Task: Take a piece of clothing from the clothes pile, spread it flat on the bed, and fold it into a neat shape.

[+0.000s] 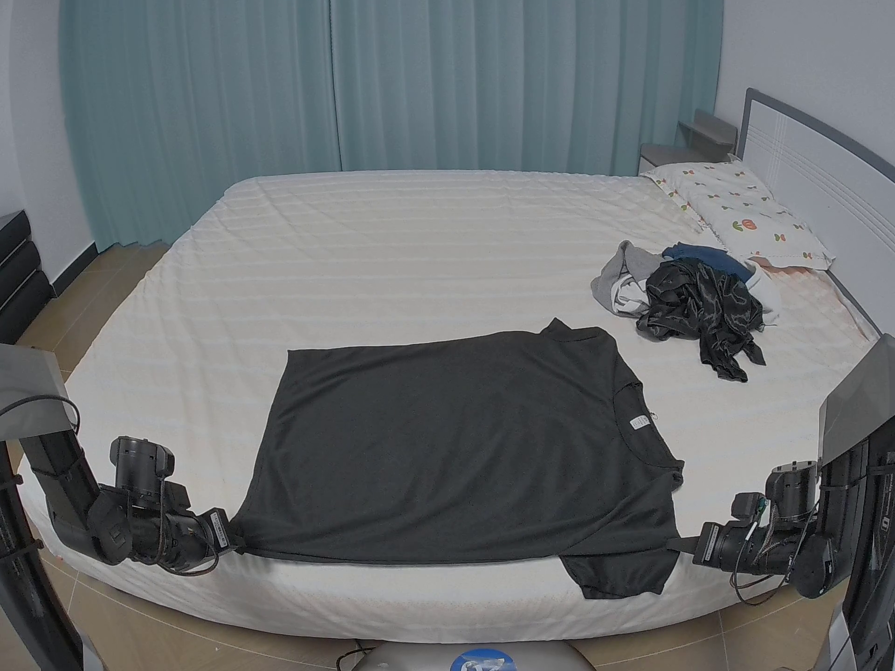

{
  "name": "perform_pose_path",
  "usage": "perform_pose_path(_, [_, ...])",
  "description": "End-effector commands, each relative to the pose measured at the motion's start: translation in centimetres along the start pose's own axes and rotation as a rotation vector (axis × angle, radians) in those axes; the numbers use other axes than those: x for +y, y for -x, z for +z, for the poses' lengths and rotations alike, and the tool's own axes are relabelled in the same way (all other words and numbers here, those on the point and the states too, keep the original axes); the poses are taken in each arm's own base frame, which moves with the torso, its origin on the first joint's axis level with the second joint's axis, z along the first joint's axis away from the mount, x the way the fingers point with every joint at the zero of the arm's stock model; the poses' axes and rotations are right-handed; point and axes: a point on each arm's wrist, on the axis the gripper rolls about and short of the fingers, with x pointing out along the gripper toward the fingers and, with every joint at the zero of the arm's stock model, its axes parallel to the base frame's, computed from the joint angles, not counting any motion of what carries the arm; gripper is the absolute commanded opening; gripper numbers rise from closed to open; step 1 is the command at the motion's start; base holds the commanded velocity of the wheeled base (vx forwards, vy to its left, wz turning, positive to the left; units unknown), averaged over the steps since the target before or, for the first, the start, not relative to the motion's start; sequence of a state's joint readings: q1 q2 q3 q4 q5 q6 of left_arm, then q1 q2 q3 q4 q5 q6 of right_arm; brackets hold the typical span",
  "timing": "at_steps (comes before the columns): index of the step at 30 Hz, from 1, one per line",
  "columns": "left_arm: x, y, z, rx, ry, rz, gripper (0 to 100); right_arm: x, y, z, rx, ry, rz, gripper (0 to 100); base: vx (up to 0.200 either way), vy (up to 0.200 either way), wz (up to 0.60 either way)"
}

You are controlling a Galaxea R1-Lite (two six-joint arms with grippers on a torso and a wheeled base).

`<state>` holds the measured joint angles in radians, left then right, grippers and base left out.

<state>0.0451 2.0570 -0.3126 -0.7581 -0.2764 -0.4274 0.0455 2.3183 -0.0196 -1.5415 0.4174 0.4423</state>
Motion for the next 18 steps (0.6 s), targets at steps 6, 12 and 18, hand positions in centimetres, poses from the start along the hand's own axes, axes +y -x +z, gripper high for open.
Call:
perform_pose_path(6, [0.2, 0.8, -0.6, -0.016, -0.036, 0.056, 0, 0.4, 1.5, -0.5, 0.065, 0.044, -0.034, 0, 0.000, 0.000, 0.00])
perform_pose_path(12, [0.5, 0.8, -1.3, 0.006, -0.079, 0.089, 0, 0.8, 2.4, -0.5, 0.083, 0.079, -0.043, 0, 0.000, 0.000, 0.00])
perform_pose_path(18, [0.4, 1.0, -2.3, 0.049, -0.116, 0.122, 0, 0.4, 3.0, -1.1, 0.145, 0.131, -0.107, 0, 0.000, 0.000, 0.00])
